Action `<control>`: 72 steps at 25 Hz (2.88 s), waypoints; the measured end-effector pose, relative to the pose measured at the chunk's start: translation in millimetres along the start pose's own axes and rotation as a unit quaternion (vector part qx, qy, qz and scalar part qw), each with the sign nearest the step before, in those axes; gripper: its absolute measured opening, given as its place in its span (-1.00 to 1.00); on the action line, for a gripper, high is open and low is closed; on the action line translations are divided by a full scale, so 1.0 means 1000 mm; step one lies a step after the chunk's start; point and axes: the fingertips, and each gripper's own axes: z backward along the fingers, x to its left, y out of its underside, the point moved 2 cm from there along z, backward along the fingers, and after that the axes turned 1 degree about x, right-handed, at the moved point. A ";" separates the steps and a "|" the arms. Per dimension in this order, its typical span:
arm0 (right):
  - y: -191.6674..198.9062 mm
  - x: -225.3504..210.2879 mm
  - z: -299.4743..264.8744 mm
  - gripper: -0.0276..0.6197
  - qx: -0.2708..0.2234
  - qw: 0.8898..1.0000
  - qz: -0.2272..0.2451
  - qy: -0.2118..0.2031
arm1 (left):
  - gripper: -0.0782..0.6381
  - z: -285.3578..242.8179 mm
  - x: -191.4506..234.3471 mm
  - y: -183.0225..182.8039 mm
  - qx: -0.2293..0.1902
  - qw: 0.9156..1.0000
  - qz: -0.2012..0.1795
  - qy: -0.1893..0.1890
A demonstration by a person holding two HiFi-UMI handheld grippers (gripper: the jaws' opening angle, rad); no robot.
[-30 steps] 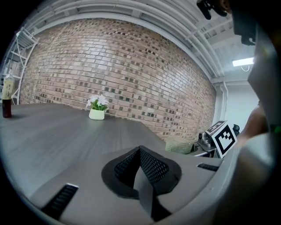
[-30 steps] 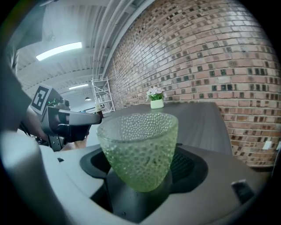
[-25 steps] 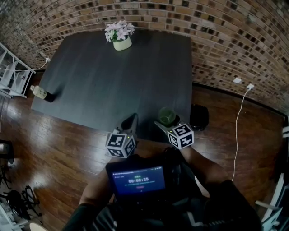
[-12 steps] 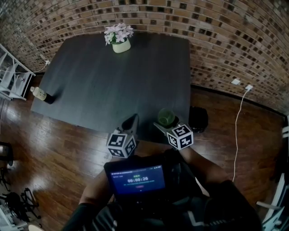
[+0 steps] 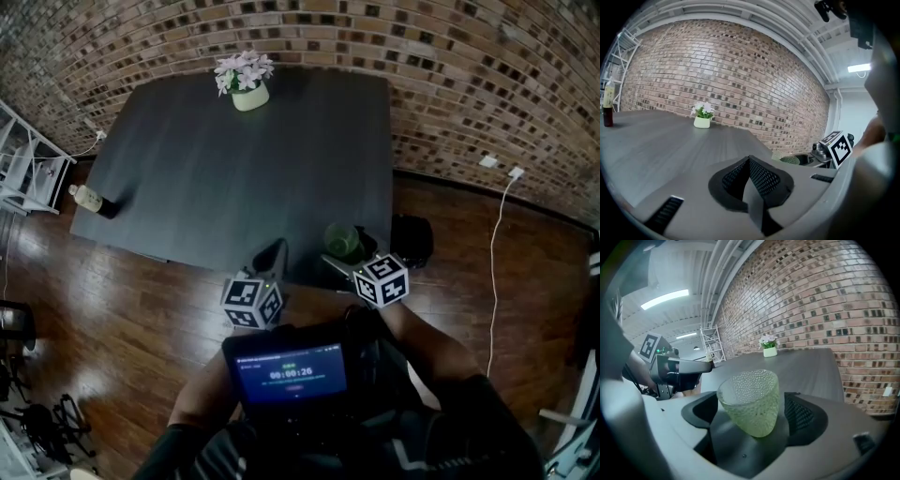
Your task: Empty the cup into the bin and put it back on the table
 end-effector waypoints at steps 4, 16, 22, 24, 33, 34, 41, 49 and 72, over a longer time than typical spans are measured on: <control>-0.014 0.003 0.026 0.48 -0.013 1.000 0.001 0.016 | -0.79 0.014 -0.002 -0.016 0.002 1.000 0.003 0.006; -0.067 0.029 0.104 0.09 -0.109 0.992 -0.036 0.061 | -0.79 0.070 0.015 -0.047 -0.029 0.999 0.014 0.019; -0.089 0.053 0.109 -0.19 -0.128 0.990 -0.014 0.053 | -0.79 0.076 0.014 -0.061 -0.049 0.998 0.002 0.033; -0.096 0.056 0.110 -0.34 -0.132 0.990 -0.006 0.054 | -0.79 0.076 0.017 -0.065 -0.052 0.998 0.007 0.032; -0.115 0.065 0.110 -0.88 -0.149 0.988 0.007 0.029 | -0.79 0.078 0.024 -0.079 -0.070 0.997 -0.002 0.026; -0.116 0.066 0.111 -0.90 -0.148 0.989 0.008 0.030 | -0.79 0.078 0.023 -0.080 -0.071 0.997 -0.002 0.029; -0.129 0.077 0.120 -0.91 -0.149 0.988 0.013 0.037 | -0.79 0.080 0.020 -0.080 -0.064 0.997 -0.007 0.052; -0.128 0.090 0.135 -0.91 -0.159 0.986 -0.009 0.054 | -0.79 0.085 0.014 -0.079 -0.069 0.995 -0.010 0.064; -0.120 0.081 0.182 -0.91 -0.159 0.986 -0.031 0.037 | -0.79 0.116 -0.044 -0.124 -0.099 0.992 0.020 0.078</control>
